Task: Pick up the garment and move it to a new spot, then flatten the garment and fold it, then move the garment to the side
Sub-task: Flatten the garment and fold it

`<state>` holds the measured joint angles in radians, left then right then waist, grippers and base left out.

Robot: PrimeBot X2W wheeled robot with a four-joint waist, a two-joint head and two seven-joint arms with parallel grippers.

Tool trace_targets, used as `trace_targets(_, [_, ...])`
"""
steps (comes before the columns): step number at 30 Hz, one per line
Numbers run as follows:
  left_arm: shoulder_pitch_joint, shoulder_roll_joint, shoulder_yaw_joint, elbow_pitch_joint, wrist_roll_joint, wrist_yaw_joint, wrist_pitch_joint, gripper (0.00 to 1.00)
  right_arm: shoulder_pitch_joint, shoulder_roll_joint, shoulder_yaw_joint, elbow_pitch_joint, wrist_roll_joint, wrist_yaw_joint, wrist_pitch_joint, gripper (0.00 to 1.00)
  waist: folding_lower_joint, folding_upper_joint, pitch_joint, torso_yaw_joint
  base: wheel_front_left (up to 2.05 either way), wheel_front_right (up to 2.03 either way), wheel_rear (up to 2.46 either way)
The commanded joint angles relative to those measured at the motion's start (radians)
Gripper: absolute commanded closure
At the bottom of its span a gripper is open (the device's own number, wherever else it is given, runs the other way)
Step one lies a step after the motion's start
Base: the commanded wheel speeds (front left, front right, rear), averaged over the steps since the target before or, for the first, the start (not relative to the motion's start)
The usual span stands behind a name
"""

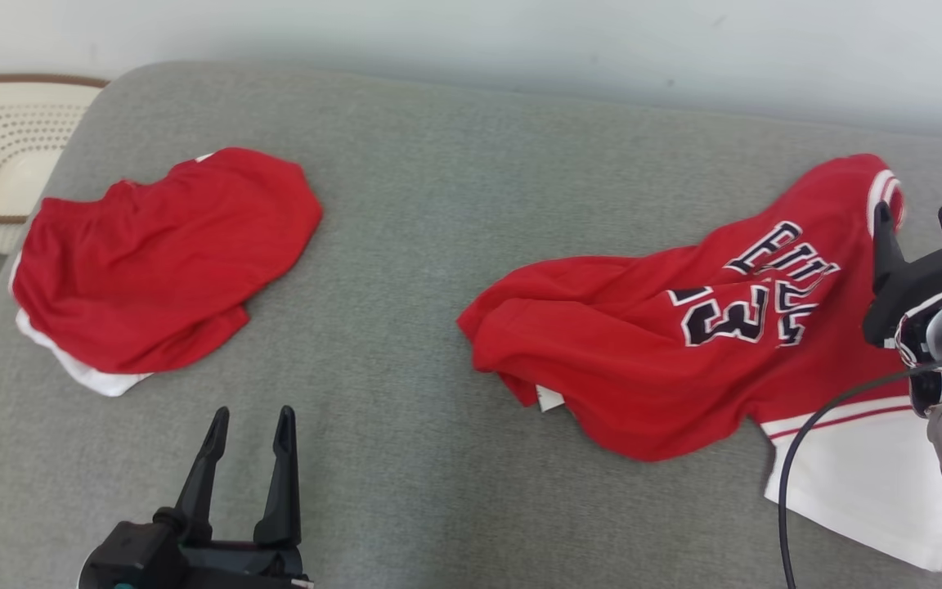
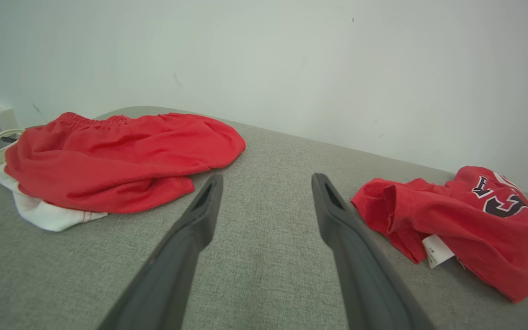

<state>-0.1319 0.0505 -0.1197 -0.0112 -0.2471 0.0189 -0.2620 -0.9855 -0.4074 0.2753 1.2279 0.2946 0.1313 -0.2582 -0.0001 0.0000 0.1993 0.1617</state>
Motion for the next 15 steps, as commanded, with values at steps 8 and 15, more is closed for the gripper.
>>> trace_targets(8, [0.028,0.0,0.017,-0.01,0.012,-0.004,-0.004,0.0,0.199,0.015,-0.088,-0.32,-0.001,-0.001,-0.007,0.0,0.0001,0.0,-0.036,-0.073,0.0,0.0,0.0])
trace_targets(15, [0.043,0.0,0.029,-0.01,0.017,-0.007,-0.004,0.0,0.412,0.083,-0.158,-0.586,-0.021,-0.001,-0.007,0.0,0.0001,0.0,-0.06,-0.102,0.0,0.0,0.0])
